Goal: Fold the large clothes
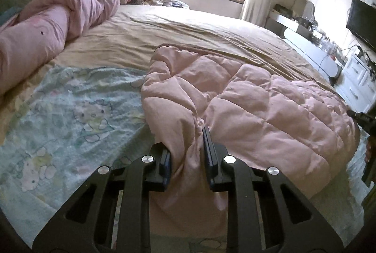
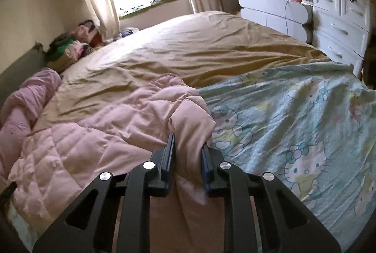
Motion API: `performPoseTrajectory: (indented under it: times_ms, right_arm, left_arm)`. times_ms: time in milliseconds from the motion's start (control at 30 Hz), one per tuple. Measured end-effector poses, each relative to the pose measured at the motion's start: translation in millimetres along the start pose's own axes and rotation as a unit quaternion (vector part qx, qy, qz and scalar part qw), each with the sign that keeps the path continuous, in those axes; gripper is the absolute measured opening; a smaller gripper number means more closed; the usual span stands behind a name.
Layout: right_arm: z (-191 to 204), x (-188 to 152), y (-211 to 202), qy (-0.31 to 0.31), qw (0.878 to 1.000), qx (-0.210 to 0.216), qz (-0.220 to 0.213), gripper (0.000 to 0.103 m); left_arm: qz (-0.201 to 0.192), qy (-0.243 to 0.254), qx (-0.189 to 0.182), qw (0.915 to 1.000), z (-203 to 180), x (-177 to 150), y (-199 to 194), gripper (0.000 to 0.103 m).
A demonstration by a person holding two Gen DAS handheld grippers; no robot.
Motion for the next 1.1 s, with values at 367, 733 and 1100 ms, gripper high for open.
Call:
performPoseTrajectory:
  times_ms: [367,733,1100]
  right_arm:
    - [-8,-14,39,0.014,0.997,-0.043,0.060,0.024]
    - [58,-25,-51,-0.092,0.995,0.018,-0.032,0.076]
    - [112,-89,2,-0.133,0.985,0.043,0.102,0.081]
  left_arm:
    - [0.023,-0.011,-0.010,0.9996,6,-10,19,0.024]
    - [-0.012,-0.022,0.012,0.9996,-2,-10,-22,0.067]
    - [0.036,0.032,0.039,0.9981,-23,-34,0,0.079]
Point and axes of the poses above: each gripper's, at about its wrist camera, not at the fingertips, and y roughly the way its jaws point, z to its left, x to its top, the point moved 1 cm from there along y, roughly the way its jaws point, and after that the axes turned 7 degrees about y, right-handed, at the moved point
